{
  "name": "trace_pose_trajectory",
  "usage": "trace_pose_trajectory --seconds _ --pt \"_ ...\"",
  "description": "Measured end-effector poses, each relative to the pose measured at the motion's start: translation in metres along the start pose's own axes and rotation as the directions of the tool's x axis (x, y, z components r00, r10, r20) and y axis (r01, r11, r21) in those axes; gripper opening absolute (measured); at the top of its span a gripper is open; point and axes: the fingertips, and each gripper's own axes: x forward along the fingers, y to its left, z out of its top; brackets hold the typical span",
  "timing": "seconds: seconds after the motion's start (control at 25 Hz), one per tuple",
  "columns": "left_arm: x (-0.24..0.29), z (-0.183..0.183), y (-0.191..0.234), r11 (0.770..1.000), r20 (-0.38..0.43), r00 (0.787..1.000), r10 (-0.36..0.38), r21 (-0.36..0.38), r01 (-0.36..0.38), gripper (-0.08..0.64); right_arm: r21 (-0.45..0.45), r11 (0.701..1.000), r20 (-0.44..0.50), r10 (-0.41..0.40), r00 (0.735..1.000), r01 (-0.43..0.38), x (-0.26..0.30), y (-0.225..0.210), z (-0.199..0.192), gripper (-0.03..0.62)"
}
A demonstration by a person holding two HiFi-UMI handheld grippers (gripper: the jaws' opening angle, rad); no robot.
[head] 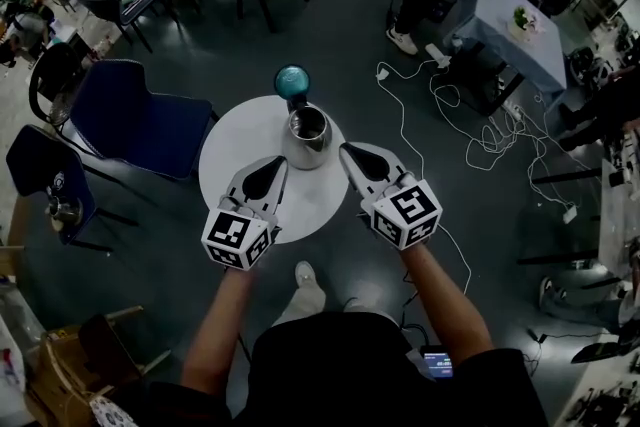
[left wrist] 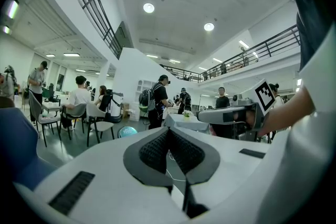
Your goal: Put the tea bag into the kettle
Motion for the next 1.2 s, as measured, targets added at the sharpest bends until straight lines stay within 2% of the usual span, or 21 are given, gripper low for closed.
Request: trace_pose_trajectory --seconds 0.36,1.2 --pt "-0.016 0.01 -0.055 1.0 0.019 1.0 0.019 0.023 -0.02 0.015 -0.014 0.999 0.018 0.029 0.999 -0.029 -0.052 0.008 0.006 0.02" --pt "-0.093 0.023 -0.177 0.996 0.065 0.996 0.061 0.059 -0.064 0.015 -0.059 0.993 0.08 0.107 0.991 -0.103 -0.165 0.077 0.02 0.018"
